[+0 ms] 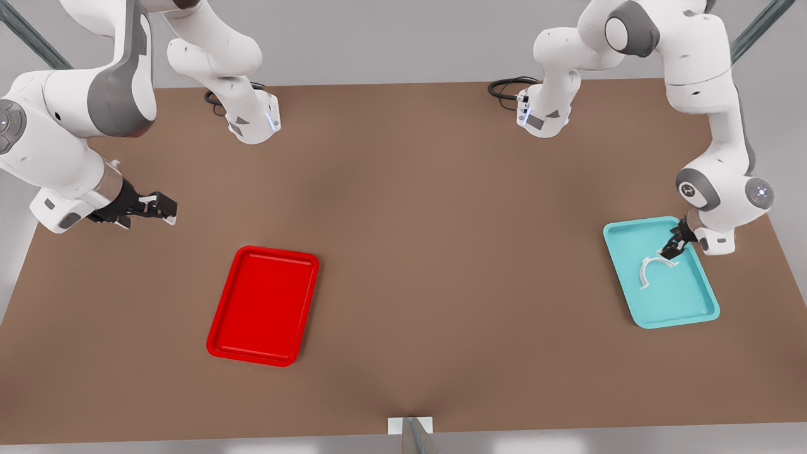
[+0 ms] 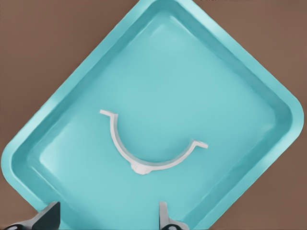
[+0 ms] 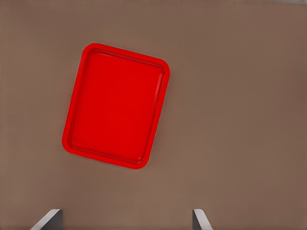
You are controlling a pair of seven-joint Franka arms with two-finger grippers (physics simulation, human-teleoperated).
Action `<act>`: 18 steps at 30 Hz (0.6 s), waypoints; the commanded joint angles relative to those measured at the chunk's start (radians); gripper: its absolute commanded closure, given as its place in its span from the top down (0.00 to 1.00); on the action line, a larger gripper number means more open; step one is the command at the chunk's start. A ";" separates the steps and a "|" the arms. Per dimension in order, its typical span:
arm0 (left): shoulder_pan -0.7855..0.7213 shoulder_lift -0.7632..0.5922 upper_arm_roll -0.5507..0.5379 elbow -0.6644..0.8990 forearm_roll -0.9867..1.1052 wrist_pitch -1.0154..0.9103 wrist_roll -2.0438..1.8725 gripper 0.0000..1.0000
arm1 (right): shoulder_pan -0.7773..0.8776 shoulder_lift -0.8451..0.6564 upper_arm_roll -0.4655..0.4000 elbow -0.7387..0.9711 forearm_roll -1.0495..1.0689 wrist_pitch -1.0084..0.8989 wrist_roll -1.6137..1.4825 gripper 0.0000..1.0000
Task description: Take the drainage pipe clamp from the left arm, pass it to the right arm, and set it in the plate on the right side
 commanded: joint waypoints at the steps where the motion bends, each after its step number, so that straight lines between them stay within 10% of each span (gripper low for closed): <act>1: 0.015 0.015 0.003 -0.023 -0.116 0.229 -0.224 1.00 | 0.000 -0.001 0.000 0.000 0.001 0.003 -0.007 1.00; 18: 0.067 0.199 -0.054 0.009 -0.143 0.314 -0.216 1.00 | 0.000 -0.001 0.000 0.000 0.002 0.001 -0.007 1.00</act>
